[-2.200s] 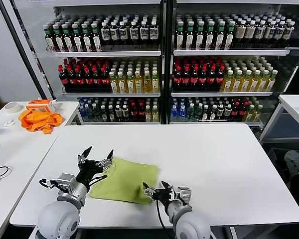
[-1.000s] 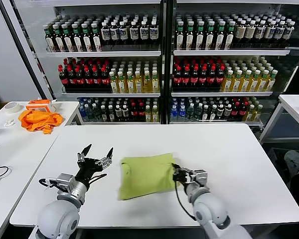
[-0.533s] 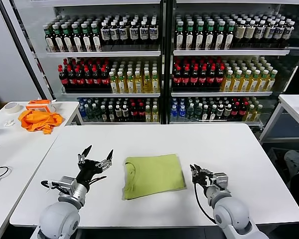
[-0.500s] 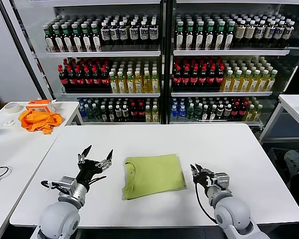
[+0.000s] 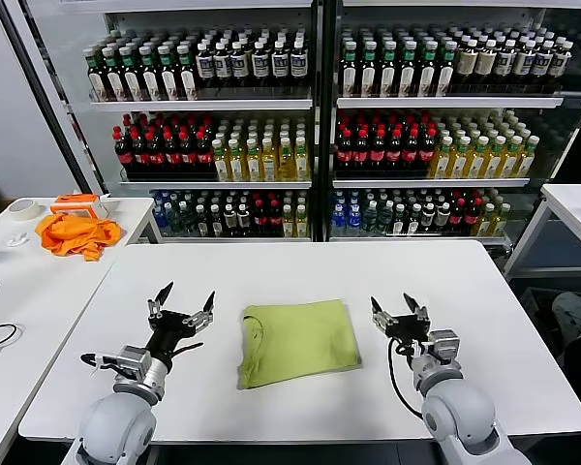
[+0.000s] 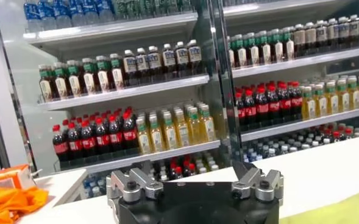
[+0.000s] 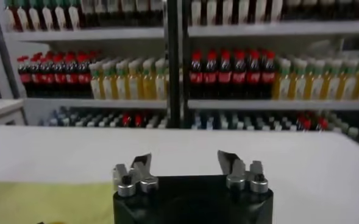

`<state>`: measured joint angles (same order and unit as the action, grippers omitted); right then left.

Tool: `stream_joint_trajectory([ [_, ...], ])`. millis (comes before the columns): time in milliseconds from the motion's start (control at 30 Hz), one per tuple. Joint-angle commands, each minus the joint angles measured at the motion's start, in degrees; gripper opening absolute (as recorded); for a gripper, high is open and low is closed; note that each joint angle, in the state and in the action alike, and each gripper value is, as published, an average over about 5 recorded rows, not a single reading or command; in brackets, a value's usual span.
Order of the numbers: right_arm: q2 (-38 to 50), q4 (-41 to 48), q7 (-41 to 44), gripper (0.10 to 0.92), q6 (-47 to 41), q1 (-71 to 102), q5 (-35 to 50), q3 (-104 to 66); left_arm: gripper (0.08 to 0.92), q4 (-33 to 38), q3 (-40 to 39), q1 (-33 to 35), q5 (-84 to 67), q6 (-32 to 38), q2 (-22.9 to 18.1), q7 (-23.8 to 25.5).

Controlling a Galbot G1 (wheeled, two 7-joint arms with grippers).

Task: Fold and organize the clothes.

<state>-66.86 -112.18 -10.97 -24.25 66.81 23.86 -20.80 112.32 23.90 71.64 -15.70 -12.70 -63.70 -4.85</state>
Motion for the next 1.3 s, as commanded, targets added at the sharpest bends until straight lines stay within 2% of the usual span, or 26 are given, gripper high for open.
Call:
stream_joint_trajectory([
  [33,-1.1,2.8,1.0,0.733,10.0,-1.2,-10.6,-2.9,0.823,-2.0,-0.3,-0.3,2.2,1.7,-0.2,0.1],
  [100,-1.1,3.3,0.9,0.783,10.8,-1.1,-10.7,-4.0,0.823,-2.2,-0.3,-0.3,2.3,1.7,-0.2,0.1],
  [200,-1.1,4.2,0.8,0.817,12.0,-0.7,-10.6,-5.5,0.823,-2.6,-0.3,-0.4,2.3,2.0,-0.1,0.1],
  [533,-2.5,6.3,1.5,0.823,17.0,-0.6,-12.0,-7.1,0.823,-5.2,-1.0,-2.1,3.7,4.5,-0.8,1.5],
  [933,-2.9,5.4,2.0,0.823,15.2,0.0,-16.5,-6.1,0.823,-10.4,0.4,-4.8,5.5,9.5,-2.0,2.7],
  [1300,-3.4,5.9,2.5,0.823,16.3,0.2,-18.0,-4.4,0.822,-11.4,0.4,-4.4,7.7,12.8,-1.8,4.1],
])
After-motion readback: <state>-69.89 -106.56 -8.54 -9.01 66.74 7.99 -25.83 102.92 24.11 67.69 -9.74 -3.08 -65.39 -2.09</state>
